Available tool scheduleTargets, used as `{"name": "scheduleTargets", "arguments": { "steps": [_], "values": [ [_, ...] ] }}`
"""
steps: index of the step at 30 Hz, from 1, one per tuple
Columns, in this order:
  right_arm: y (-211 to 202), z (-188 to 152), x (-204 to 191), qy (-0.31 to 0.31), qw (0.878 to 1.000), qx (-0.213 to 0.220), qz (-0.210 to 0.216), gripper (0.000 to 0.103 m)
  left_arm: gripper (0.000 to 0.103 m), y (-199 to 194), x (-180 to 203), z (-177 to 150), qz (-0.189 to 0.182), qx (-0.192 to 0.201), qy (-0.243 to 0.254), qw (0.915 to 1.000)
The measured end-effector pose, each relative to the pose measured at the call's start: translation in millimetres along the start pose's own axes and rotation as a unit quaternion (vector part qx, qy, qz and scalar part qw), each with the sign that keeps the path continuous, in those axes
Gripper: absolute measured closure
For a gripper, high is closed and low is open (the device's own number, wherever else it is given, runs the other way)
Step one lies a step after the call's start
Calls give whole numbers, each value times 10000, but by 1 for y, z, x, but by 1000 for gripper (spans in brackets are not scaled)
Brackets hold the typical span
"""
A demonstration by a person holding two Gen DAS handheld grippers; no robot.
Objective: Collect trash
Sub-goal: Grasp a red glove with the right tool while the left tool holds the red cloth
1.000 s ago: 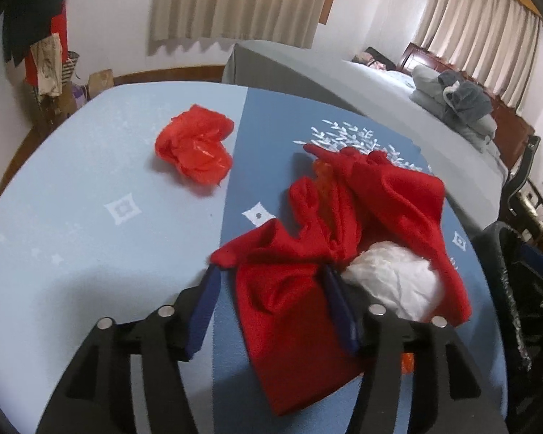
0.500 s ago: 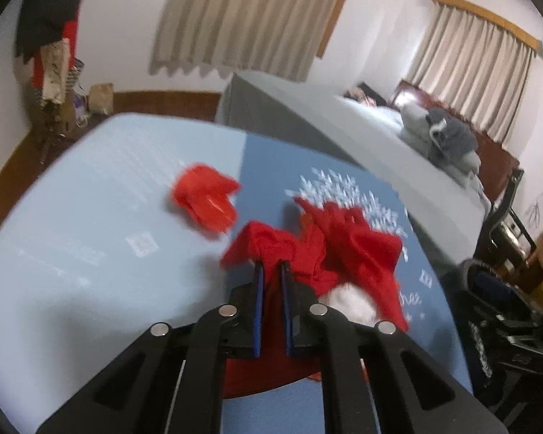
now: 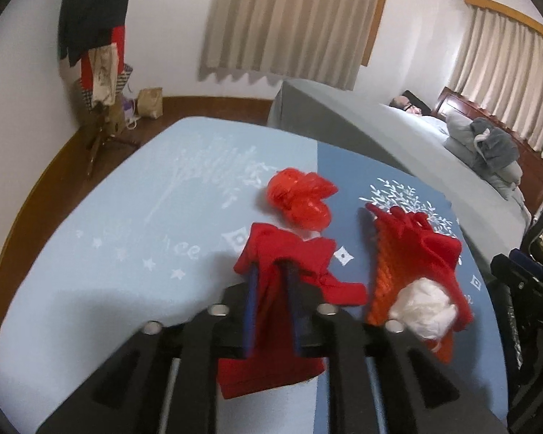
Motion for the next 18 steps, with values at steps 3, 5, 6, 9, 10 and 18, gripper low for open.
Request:
{"name": "scheduleTargets", "arguments": {
  "steps": [3,5,6,9,10,18],
  "values": [
    [3,1,0,24,10000,-15,-14,6,46,6,-2,0,63,31,-18,10000],
    [5,3,1,38,10000,-4,-19,7,43,13,-2,1,88,-23,12,10000],
    [5,5,1,36,10000,11,-18,7,42,15,-3,0,104,-42,22,9999],
    [10,9,-2,-35,10000,56,-5,8,39,27,-2,-1,86,-164,18,9998],
    [13,11,-5,-70,10000,43,25,13,39,32,-1,-2,59,-219,29,9997],
    [41,13,-23,-33,9991,-220,354,33,87,47,3,-8,-86,-529,21,9986]
  ]
}}
Point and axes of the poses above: each gripper's, at about its wrist camera, not at the fingertips, and y roughly the way its jaws point, x to its right, z to its top, the point moved 6 cm from there along y, roughly the way its jaws point, and after that the axes turned 8 degrees about -y, right-handed, at the moved point
